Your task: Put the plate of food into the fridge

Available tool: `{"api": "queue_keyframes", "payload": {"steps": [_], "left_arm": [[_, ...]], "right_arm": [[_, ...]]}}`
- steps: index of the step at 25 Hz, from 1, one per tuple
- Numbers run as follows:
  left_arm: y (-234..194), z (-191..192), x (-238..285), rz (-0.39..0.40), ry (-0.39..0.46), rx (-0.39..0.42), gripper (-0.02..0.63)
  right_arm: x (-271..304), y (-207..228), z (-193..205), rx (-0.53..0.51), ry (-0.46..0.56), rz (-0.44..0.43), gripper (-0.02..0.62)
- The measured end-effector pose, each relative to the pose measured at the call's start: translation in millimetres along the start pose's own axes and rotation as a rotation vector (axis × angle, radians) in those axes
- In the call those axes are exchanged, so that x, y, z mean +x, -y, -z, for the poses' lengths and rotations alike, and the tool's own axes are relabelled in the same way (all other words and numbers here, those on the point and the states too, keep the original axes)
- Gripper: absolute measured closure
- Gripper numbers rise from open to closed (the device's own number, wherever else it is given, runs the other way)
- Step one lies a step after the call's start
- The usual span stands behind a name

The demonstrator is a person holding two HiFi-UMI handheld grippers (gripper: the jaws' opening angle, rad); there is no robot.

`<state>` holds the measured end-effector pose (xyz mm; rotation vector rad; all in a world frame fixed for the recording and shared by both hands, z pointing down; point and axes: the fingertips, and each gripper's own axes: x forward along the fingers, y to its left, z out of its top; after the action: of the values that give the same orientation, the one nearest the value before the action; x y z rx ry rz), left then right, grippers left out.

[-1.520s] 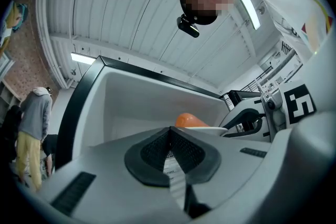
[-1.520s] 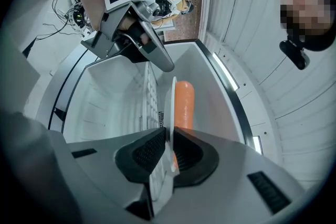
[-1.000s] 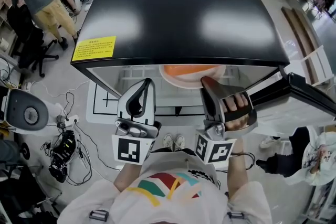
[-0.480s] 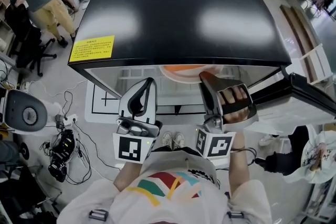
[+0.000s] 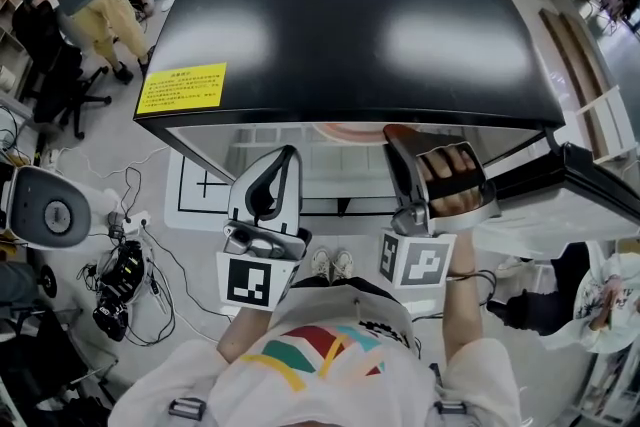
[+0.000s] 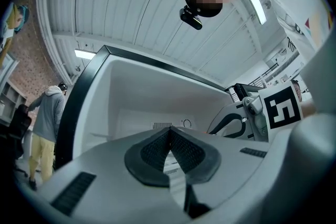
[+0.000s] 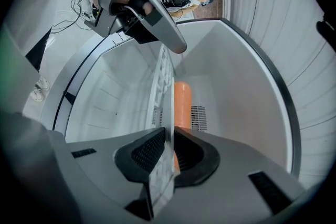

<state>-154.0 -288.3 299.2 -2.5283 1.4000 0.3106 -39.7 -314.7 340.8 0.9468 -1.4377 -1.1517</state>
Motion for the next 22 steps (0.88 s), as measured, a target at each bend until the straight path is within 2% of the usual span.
{"api": "queue_keyframes", "payload": {"steps": [3, 8, 14, 22], "left_arm": [[-2, 1, 0, -0.009, -0.002, -0.003, 0.601], [0, 2, 2, -0.002, 0.001, -0.008, 0.601], [4, 1, 1, 0.014, -0.003, 0.002, 0.601], [-1, -3, 0, 0.006, 0.003, 0.002, 0.601]], "right_arm": [[3, 1, 0, -0.010, -0.003, -0.024, 0.547], [12, 2, -1, -0.021, 0.026, -0.137, 0.549], [23, 5, -12, -0.041, 0.058, -0.154, 0.548], [23, 8, -28, 0.111, 0.165, -0.172, 0.474]]}}
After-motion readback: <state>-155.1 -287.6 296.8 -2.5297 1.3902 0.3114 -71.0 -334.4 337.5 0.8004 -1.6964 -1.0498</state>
